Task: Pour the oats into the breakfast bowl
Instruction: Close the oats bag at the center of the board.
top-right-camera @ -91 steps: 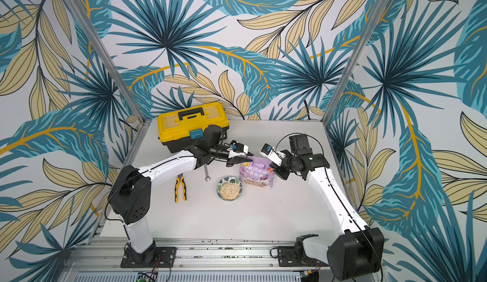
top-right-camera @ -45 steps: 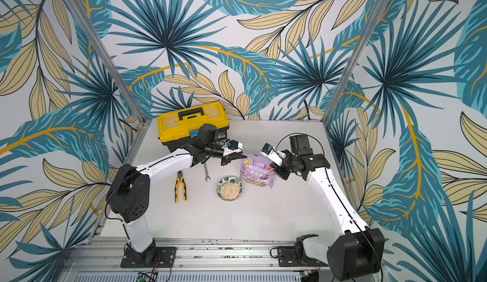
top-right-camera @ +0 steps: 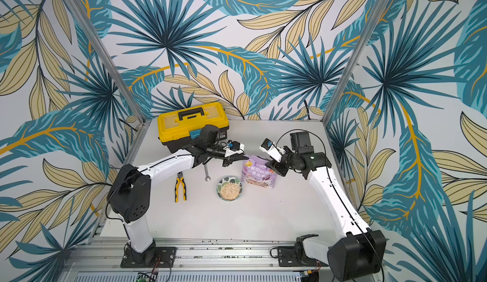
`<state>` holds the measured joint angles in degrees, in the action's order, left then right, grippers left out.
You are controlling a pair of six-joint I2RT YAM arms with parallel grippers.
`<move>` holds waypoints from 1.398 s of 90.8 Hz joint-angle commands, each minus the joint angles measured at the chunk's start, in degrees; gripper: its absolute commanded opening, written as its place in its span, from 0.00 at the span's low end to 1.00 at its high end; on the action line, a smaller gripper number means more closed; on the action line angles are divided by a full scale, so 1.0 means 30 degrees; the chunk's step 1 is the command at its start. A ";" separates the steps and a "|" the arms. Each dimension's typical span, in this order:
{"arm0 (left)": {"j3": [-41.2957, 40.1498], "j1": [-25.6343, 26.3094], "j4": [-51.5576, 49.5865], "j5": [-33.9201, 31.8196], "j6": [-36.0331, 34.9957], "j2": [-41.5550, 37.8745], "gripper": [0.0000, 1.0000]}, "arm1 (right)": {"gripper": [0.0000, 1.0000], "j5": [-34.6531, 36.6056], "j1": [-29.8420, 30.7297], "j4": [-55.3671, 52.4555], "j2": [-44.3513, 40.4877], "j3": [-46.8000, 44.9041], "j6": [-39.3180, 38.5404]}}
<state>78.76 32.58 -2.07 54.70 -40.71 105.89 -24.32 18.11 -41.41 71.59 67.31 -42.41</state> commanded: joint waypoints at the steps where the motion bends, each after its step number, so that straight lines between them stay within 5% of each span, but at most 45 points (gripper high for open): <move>1: 0.0070 0.0230 0.1350 0.0749 0.0290 0.0091 0.00 | 0.57 -0.0571 0.0577 0.0583 0.0338 0.0219 0.0286; 27: 0.0036 0.0376 0.1695 0.0688 0.0591 0.0205 0.00 | 0.58 -0.0450 0.1787 0.0697 0.2586 0.1377 -0.0107; 48: 0.0082 0.0418 0.1744 0.0582 0.0593 0.0220 0.00 | 0.00 -0.0084 0.1827 0.0242 0.2872 0.1572 -0.0387; 57: 0.0098 0.0396 0.1714 0.0591 0.0599 0.0213 0.00 | 0.00 0.0241 0.1820 0.0281 0.2711 0.1530 -0.0458; 68: 0.0089 0.0417 0.1750 0.0628 0.0624 0.0208 0.00 | 0.21 0.0719 0.1817 0.0047 0.2850 0.1884 -0.0433; 86: 0.0024 0.0395 0.1800 0.0566 0.0591 0.0216 0.00 | 0.25 0.1993 0.1457 -0.1157 0.2159 0.1607 -0.0936; 95: 0.0011 0.0392 0.1802 0.0540 0.0562 0.0213 0.00 | 0.19 0.2188 0.1386 -0.1468 0.2047 0.1384 -0.1079; 105: 0.0021 0.0393 0.1773 0.0537 0.0544 0.0183 0.00 | 0.00 0.2510 0.1336 -0.1708 0.2206 0.1449 -0.1053; 112: -0.0003 0.0419 0.1758 0.0520 0.0551 0.0155 0.00 | 0.00 0.2657 0.1274 -0.1616 0.2203 0.1551 -0.1007; 118: -0.0031 0.0398 0.1721 0.0496 0.0510 0.0126 0.00 | 0.19 0.2889 0.1215 -0.1537 0.2128 0.1538 -0.0998; 127: -0.0048 0.0418 0.1565 0.0402 0.0381 0.0045 0.00 | 0.25 0.3114 0.0937 -0.1647 0.2015 0.1447 -0.1060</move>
<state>78.76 33.63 0.64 54.06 -39.38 106.74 -18.06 22.24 -44.91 78.72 72.53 -45.80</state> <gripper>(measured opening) 0.048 0.239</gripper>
